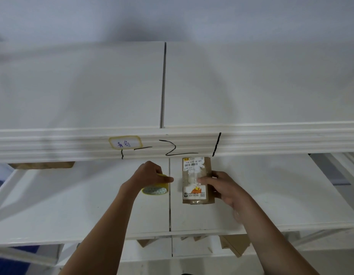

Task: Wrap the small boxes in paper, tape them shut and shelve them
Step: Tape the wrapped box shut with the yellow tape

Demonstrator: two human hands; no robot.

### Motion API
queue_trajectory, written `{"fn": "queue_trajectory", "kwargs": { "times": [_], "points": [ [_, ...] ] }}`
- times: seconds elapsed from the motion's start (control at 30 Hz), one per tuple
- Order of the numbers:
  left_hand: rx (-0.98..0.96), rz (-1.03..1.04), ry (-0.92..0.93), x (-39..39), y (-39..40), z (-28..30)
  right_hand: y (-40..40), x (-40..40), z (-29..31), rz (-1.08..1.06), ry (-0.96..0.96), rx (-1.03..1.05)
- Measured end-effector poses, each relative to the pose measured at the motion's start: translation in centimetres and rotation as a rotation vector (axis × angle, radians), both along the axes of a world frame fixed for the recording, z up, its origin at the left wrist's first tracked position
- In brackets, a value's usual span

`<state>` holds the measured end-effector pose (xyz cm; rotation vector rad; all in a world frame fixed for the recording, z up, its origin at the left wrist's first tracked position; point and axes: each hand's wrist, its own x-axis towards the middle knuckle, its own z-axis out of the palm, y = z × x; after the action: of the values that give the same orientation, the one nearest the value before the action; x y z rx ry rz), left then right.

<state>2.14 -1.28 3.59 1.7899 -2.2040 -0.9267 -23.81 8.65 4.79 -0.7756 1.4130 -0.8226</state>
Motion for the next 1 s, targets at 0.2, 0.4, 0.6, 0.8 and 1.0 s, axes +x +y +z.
{"fn": "queue_trajectory", "kwargs": {
  "times": [0.2,0.4,0.6,0.8,1.0],
  "points": [
    [0.082,-0.012,0.032,-0.3,0.4,-0.4,0.3,0.3,0.3,0.030,-0.083,-0.010],
    [0.110,-0.048,0.096,-1.5,0.7,-0.3,0.6,0.7,-0.1,0.098,-0.190,-0.022],
    [0.180,-0.001,0.257,-2.0,1.1,-0.6,0.7,0.3,-0.9,0.011,-0.456,0.009],
    [0.144,0.038,0.273,-1.9,1.4,-0.7,0.5,0.8,-1.6,0.020,-0.208,-0.035],
    [0.068,-0.062,0.083,-3.7,2.0,-0.5,0.3,3.0,-1.4,0.045,0.150,-0.009]
  ]
}}
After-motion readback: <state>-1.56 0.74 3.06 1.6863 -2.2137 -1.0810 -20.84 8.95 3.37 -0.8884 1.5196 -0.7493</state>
